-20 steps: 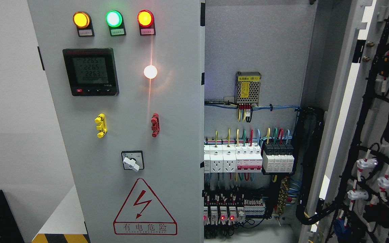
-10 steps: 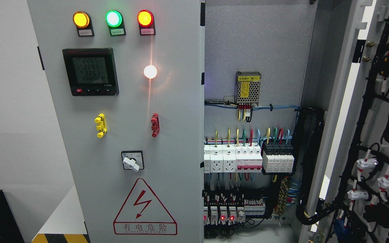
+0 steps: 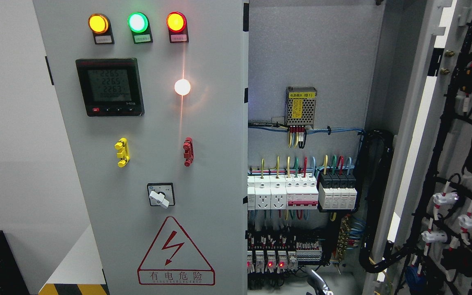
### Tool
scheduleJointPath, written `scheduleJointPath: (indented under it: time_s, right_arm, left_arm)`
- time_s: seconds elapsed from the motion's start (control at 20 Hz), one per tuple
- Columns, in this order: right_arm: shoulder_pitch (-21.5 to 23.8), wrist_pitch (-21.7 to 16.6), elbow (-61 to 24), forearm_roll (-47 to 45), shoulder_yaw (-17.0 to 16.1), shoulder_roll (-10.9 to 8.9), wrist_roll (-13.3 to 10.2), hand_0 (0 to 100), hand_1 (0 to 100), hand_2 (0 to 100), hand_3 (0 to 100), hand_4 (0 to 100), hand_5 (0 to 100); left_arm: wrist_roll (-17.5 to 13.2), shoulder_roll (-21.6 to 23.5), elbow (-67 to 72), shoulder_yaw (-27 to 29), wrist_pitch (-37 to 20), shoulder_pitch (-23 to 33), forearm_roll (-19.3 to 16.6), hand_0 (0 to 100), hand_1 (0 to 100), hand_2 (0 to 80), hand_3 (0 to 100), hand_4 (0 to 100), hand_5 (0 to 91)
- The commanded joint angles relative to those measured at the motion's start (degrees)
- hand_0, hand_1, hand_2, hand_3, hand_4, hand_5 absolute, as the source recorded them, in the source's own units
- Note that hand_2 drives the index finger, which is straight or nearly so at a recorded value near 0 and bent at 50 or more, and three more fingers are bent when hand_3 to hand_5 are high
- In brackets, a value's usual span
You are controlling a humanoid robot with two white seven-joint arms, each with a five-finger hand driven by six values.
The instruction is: Open door with both hands
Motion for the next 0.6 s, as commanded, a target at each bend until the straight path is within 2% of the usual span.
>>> scheduleJointPath:
  time_s: [0.0, 0.1, 0.3, 0.4, 0.55]
  right_arm:
    - [-8.01, 0.36, 1.86, 0.26, 1.86, 0.72, -0.07, 19, 0, 0, 0, 0, 0]
    - [-10.47, 2.28, 3.27, 0.26, 2.22, 0.72, -0.07, 19, 0, 0, 0, 0, 0]
    - [-15.13, 8.96, 3.97, 0.18, 3.01, 1.15, -0.07, 19, 0, 0, 0, 0, 0]
    - [-17.42, 10.37, 5.55, 0.18, 2.66, 1.68, -0.07, 19, 0, 0, 0, 0, 0]
    - [-20.41, 10.47, 8.01, 0.18, 2.39, 1.86, -0.07, 19, 0, 0, 0, 0, 0]
  left_arm:
    - [-0.03, 0.06, 0.09, 0.0, -0.01, 0.0, -0.79, 0, 0, 0.0, 0, 0, 0.0]
    - [-0.03, 0.06, 0.0, 0.0, -0.01, 0.0, -0.79, 0, 0, 0.0, 0, 0, 0.0]
    - [-0.03, -0.03, 0.0, 0.0, -0.01, 0.0, -0.79, 0, 0, 0.0, 0, 0, 0.0]
    - [-0.03, -0.03, 0.0, 0.0, -0.01, 0.0, -0.79, 0, 0, 0.0, 0, 0, 0.0]
    - [-0.03, -0.03, 0.0, 0.0, -0.01, 0.0, -0.79, 0, 0, 0.0, 0, 0, 0.0]
